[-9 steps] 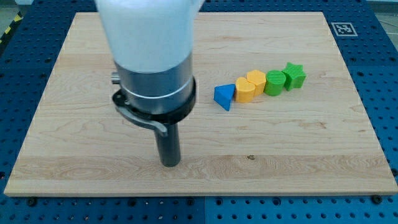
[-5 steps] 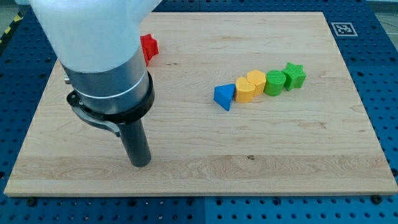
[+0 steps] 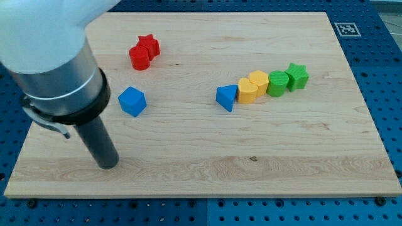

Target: Push blue cube left to the blue triangle

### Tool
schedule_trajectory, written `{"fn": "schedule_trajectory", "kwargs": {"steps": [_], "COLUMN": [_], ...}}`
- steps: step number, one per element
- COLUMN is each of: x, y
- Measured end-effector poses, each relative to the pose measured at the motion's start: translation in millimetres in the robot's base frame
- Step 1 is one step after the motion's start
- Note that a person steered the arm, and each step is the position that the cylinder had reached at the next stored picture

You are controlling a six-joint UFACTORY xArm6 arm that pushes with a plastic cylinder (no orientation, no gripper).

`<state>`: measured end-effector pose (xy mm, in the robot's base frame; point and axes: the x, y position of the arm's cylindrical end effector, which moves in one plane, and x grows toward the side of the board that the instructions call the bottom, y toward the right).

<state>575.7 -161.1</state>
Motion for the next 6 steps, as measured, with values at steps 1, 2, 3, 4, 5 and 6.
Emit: {"fn": "schedule_trajectory", "kwargs": {"steps": [1, 2, 3, 4, 5, 6], "x": [-16, -37, -62, -81, -81, -91], "y": [-28, -35, -43, -43, -43, -43]}}
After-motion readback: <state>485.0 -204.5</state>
